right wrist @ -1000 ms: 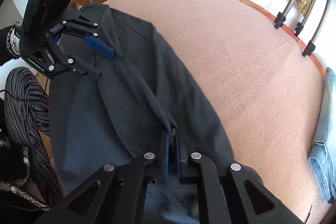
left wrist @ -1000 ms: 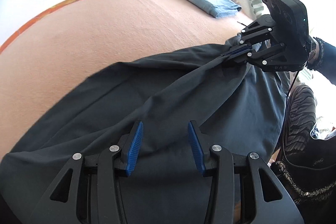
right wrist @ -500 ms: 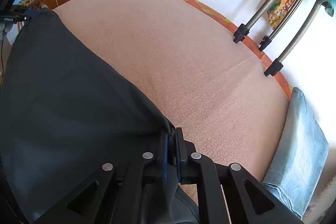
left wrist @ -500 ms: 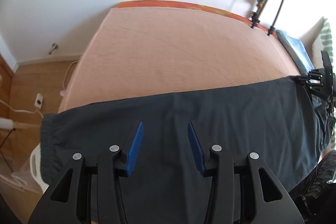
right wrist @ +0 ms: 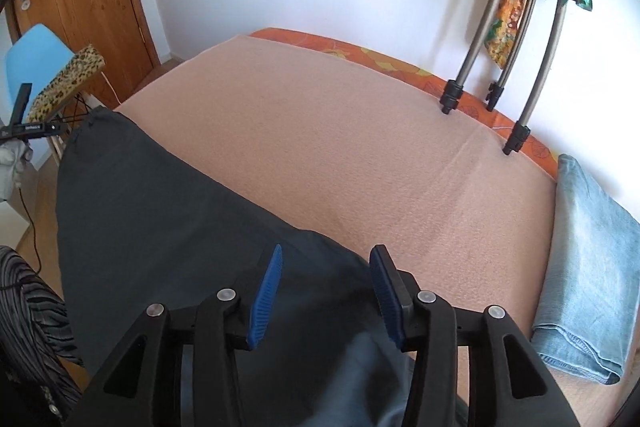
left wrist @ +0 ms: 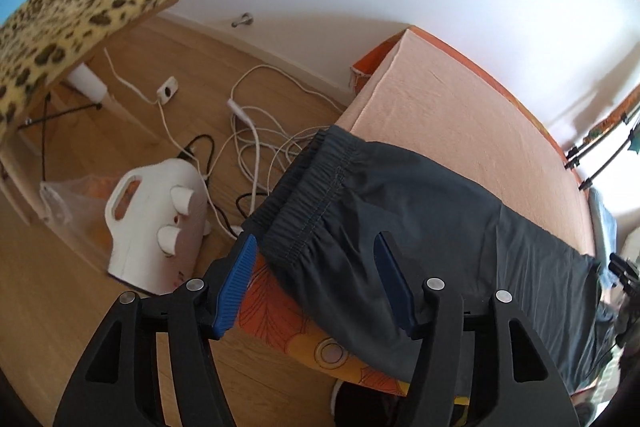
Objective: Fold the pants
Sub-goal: 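Grasp the elastic waistband with the left gripper while the right gripper grasps it too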
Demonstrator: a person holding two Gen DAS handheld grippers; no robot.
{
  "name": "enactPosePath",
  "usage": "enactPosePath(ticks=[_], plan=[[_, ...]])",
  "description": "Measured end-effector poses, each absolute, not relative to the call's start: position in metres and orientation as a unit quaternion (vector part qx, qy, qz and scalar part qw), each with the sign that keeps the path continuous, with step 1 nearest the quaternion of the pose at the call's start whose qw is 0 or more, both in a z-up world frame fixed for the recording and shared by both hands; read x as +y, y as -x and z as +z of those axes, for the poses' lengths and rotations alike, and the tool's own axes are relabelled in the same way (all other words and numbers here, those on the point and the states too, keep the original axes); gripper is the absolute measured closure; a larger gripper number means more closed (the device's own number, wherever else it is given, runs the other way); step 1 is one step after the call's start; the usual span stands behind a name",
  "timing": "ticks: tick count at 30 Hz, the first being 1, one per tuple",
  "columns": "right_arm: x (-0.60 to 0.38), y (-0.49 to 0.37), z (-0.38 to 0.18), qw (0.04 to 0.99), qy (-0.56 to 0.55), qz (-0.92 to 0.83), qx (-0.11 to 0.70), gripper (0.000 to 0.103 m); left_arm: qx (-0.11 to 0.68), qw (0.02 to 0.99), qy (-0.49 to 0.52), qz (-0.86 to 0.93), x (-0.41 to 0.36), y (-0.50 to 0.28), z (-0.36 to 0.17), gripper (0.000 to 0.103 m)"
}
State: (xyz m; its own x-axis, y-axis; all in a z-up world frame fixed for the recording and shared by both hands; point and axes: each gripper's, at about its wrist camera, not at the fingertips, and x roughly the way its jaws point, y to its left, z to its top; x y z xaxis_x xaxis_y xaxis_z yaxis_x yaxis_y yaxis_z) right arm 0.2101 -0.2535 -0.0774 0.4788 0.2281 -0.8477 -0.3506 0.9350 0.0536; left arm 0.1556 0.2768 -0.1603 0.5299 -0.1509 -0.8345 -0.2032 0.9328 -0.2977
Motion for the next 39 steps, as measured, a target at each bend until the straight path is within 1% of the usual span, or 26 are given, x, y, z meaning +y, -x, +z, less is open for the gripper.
enactPosePath(ticks=[5, 7, 15, 17, 20, 21, 23, 25, 26, 28, 31, 35, 37, 38, 39], plan=[[-0.200, -0.209, -0.063, 0.849, 0.053, 0.222, 0.476, 0.052, 0.491, 0.831, 0.263, 0.010, 0.291, -0.160, -0.186, 0.039], [-0.177, -0.209, -0.057, 0.848, 0.061, 0.236, 0.471, 0.052, 0.492, 0.824, 0.283, 0.007, 0.295, -0.163, -0.194, 0.037], [-0.093, -0.212, -0.046, 0.834, 0.076, 0.291, 0.463, 0.052, 0.492, 0.817, 0.301, -0.002, 0.307, -0.173, -0.217, 0.036], [-0.075, -0.215, -0.047, 0.830, 0.081, 0.303, 0.462, 0.052, 0.481, 0.819, 0.311, -0.007, 0.309, -0.172, -0.222, 0.036], [-0.051, -0.219, -0.049, 0.824, 0.082, 0.313, 0.464, 0.052, 0.455, 0.835, 0.311, -0.006, 0.305, -0.167, -0.223, 0.039], [-0.044, -0.221, -0.051, 0.822, 0.081, 0.316, 0.466, 0.052, 0.446, 0.842, 0.304, -0.002, 0.304, -0.166, -0.223, 0.040], [-0.031, -0.225, -0.054, 0.819, 0.082, 0.320, 0.470, 0.052, 0.431, 0.855, 0.288, 0.008, 0.301, -0.165, -0.222, 0.048], [-0.017, -0.231, -0.058, 0.814, 0.084, 0.326, 0.473, 0.052, 0.413, 0.867, 0.278, 0.014, 0.301, -0.161, -0.219, 0.063], [-0.010, -0.234, -0.060, 0.813, 0.084, 0.327, 0.475, 0.052, 0.403, 0.874, 0.272, 0.017, 0.300, -0.159, -0.216, 0.067], [0.004, -0.240, -0.063, 0.808, 0.081, 0.333, 0.479, 0.052, 0.385, 0.888, 0.250, 0.017, 0.296, -0.157, -0.209, 0.083], [0.029, -0.250, -0.064, 0.802, 0.081, 0.346, 0.480, 0.052, 0.359, 0.911, 0.204, 0.013, 0.282, -0.153, -0.195, 0.086], [0.061, -0.264, -0.061, 0.787, 0.057, 0.372, 0.490, 0.052, 0.321, 0.935, 0.147, -0.006, 0.259, -0.142, -0.172, 0.087], [0.076, -0.275, -0.061, 0.775, 0.036, 0.383, 0.501, 0.047, 0.302, 0.947, 0.105, -0.023, 0.241, -0.136, -0.160, 0.087], [0.086, -0.283, -0.062, 0.768, 0.025, 0.387, 0.510, 0.041, 0.293, 0.953, 0.077, -0.033, 0.230, -0.133, -0.155, 0.087], [0.094, -0.290, -0.063, 0.761, 0.013, 0.391, 0.518, 0.038, 0.285, 0.956, 0.050, -0.044, 0.218, -0.129, -0.151, 0.087]])
